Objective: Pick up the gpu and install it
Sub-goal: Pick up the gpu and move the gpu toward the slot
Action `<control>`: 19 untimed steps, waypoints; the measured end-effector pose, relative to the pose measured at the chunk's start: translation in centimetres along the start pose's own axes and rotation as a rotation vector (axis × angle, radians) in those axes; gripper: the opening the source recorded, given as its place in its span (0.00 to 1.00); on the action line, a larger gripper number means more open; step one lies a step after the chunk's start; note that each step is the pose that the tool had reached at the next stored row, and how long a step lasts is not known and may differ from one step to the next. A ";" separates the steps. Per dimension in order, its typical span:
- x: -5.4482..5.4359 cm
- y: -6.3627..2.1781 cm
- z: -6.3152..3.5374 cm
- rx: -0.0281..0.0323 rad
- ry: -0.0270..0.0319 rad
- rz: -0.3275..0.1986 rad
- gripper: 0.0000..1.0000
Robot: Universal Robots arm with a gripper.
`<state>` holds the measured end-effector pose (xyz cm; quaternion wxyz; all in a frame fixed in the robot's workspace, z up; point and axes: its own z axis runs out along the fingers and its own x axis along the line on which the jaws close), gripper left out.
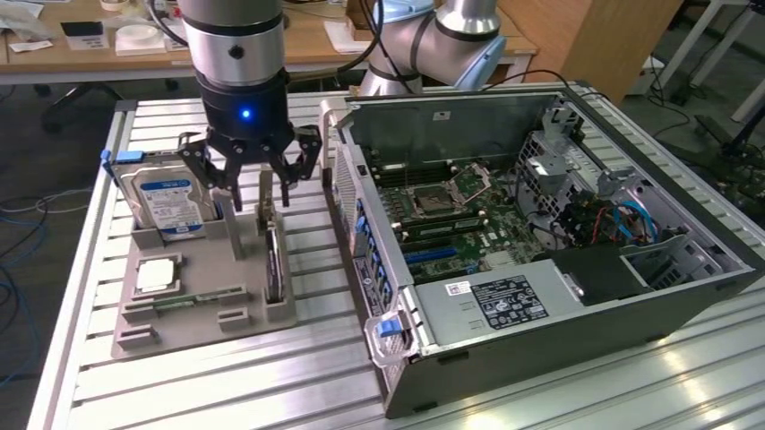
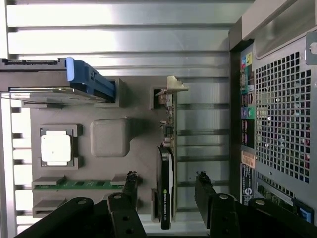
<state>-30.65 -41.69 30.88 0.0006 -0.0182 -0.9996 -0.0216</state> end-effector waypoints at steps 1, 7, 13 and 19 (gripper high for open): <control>0.0 0.00 0.02 0.0001 0.0001 0.000 0.59; 0.0 -0.06 0.15 -0.0002 -0.0003 0.000 0.59; 0.0 -0.41 0.75 0.0000 0.0003 -0.012 0.59; -0.1 -0.76 1.80 0.0001 0.0014 -0.035 0.59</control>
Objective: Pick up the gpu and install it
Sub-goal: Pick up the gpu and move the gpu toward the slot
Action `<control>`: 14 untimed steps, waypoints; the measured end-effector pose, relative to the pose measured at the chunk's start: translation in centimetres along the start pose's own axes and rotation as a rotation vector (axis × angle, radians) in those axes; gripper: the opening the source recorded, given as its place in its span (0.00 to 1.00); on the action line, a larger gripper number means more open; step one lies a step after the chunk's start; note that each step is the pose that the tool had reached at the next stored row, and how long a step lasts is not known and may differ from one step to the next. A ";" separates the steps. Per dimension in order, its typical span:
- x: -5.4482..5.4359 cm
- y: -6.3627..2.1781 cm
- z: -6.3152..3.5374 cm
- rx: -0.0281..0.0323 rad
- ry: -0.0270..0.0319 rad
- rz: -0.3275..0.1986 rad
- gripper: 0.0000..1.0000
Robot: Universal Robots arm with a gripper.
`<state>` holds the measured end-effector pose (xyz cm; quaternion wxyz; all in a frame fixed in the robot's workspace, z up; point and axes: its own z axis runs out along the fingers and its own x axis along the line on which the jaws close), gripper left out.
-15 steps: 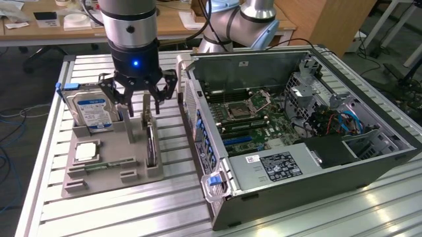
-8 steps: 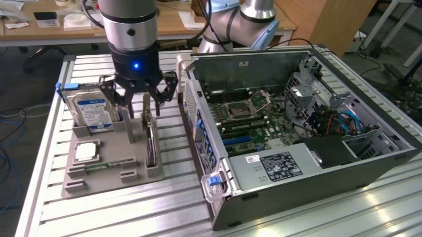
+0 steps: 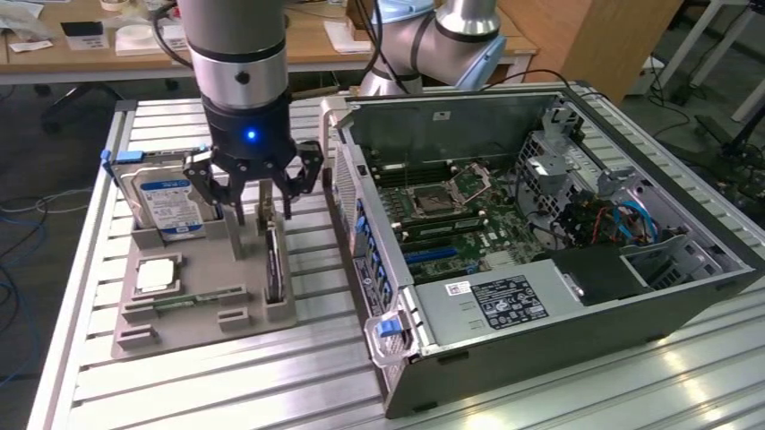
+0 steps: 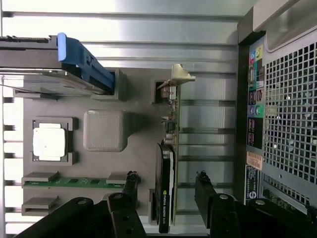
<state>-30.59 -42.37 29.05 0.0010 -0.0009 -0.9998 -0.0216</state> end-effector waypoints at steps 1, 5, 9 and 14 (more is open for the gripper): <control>0.0 -0.12 0.14 0.0000 0.0000 -0.001 0.59; -0.1 -0.81 0.67 -0.0001 0.0009 -0.003 0.59; -0.1 -1.62 1.27 -0.0001 0.0036 -0.003 0.59; -0.3 -2.23 2.09 -0.0001 0.0074 -0.003 0.59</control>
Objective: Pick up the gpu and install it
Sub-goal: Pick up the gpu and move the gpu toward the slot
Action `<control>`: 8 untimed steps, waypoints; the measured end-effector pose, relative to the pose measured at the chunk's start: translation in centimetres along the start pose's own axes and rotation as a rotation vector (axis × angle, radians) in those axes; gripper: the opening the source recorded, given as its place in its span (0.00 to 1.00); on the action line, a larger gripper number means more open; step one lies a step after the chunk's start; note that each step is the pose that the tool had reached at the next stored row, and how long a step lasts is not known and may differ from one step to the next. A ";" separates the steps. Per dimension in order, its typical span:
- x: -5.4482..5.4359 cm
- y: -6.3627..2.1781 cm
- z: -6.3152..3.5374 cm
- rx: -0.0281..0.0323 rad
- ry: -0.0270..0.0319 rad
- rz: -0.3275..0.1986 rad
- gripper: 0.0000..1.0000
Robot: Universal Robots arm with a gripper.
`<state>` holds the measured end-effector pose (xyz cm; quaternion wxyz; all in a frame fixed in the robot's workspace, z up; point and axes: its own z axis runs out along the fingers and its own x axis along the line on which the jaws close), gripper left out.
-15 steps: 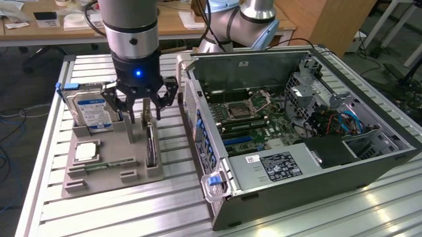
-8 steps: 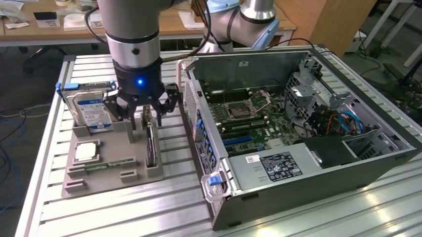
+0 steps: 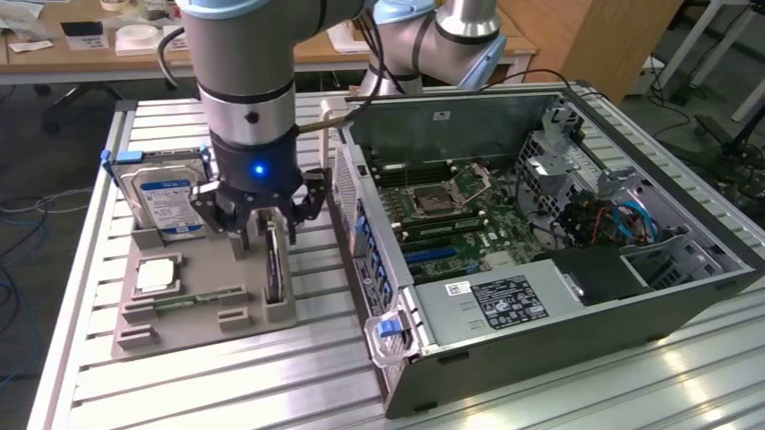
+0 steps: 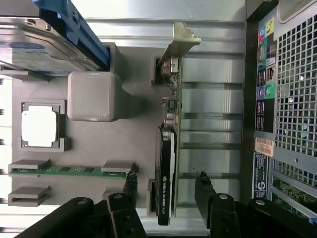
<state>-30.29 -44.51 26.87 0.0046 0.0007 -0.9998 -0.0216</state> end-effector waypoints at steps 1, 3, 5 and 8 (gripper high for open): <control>0.0 -0.01 0.15 -0.0001 0.0004 0.000 0.59; -0.1 -0.02 0.38 -0.0001 0.0014 0.000 0.59; -0.2 -0.03 0.65 0.0000 0.0027 0.000 0.59; -0.2 -0.05 1.19 -0.0001 0.0048 0.000 0.59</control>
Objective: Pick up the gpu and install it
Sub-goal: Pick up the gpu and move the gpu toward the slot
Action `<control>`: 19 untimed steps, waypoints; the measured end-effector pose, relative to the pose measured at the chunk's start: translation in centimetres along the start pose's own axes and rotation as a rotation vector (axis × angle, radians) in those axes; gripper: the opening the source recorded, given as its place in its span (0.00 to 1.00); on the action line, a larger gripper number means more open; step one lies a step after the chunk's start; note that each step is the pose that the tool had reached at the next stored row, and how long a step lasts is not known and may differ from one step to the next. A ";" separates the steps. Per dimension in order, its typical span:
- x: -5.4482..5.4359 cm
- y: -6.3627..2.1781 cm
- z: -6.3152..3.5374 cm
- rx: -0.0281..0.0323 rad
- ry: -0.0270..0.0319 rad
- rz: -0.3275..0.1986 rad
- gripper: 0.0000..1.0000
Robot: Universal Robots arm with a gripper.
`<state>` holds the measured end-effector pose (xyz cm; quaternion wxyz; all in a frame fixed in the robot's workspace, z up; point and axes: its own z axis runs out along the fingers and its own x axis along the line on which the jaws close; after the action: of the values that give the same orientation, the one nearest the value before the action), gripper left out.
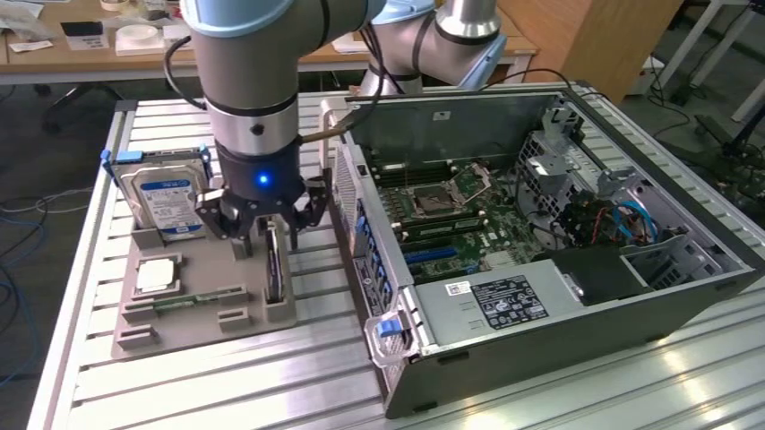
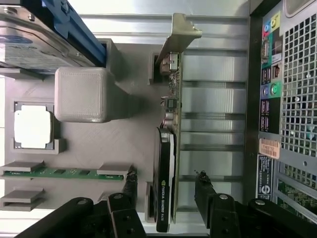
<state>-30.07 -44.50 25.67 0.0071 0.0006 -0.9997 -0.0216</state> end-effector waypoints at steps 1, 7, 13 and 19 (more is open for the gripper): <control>0.0 -0.01 0.18 0.0000 0.0005 0.000 0.59; 0.0 1.41 1.32 0.0000 0.0011 0.000 0.59; 0.2 1.83 2.44 0.0010 0.0016 0.000 0.59; 0.4 1.77 3.53 0.0021 0.0013 0.013 0.59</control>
<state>-30.53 -42.58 22.22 0.0078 -0.0057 -0.9997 -0.0205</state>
